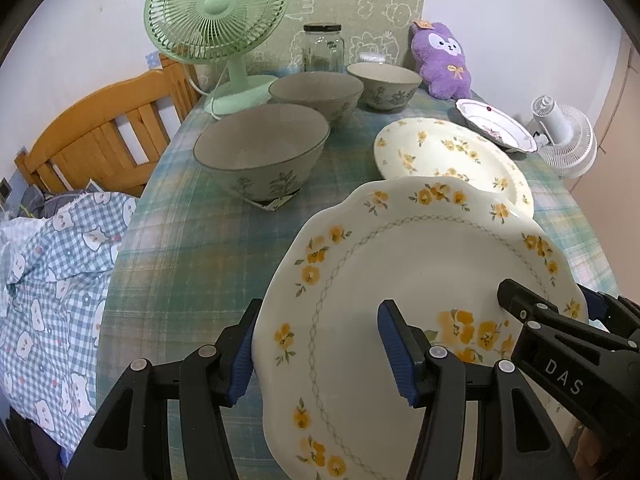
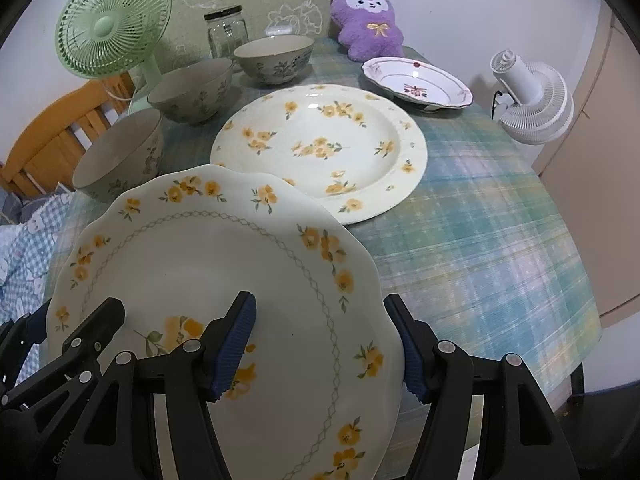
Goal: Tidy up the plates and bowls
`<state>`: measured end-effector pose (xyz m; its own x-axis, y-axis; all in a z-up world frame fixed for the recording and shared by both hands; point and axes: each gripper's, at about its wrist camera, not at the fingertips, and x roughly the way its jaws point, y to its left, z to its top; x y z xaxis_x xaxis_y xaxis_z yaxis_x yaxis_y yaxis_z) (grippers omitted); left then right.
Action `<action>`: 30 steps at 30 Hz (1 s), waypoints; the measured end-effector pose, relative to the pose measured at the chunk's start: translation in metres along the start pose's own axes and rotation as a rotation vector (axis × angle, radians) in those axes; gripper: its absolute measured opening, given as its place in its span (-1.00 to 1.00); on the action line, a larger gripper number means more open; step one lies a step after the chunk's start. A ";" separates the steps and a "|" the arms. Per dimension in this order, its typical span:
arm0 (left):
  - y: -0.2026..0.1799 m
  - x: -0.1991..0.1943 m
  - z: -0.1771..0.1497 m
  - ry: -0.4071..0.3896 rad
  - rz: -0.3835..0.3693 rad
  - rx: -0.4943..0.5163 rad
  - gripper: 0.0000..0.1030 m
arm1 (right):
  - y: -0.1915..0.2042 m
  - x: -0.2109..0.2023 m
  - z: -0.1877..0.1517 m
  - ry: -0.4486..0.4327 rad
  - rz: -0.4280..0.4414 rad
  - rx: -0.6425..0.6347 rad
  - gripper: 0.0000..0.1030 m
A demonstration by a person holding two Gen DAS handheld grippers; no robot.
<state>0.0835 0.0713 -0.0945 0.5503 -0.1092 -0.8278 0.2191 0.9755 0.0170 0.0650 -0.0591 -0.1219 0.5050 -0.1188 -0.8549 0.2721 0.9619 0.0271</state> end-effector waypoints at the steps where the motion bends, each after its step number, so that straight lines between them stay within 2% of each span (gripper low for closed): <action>1: -0.003 -0.001 0.001 -0.004 0.008 -0.004 0.11 | -0.003 -0.001 0.001 -0.004 0.004 -0.007 0.33; 15: -0.063 -0.013 0.007 -0.031 0.060 -0.072 0.11 | -0.065 -0.009 0.023 -0.032 0.056 -0.085 0.33; 30: -0.139 -0.009 0.015 -0.041 0.059 -0.121 0.11 | -0.140 -0.006 0.040 -0.034 0.055 -0.123 0.33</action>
<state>0.0600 -0.0665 -0.0814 0.5926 -0.0562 -0.8035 0.0880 0.9961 -0.0048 0.0562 -0.2027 -0.0998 0.5449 -0.0710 -0.8355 0.1416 0.9899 0.0082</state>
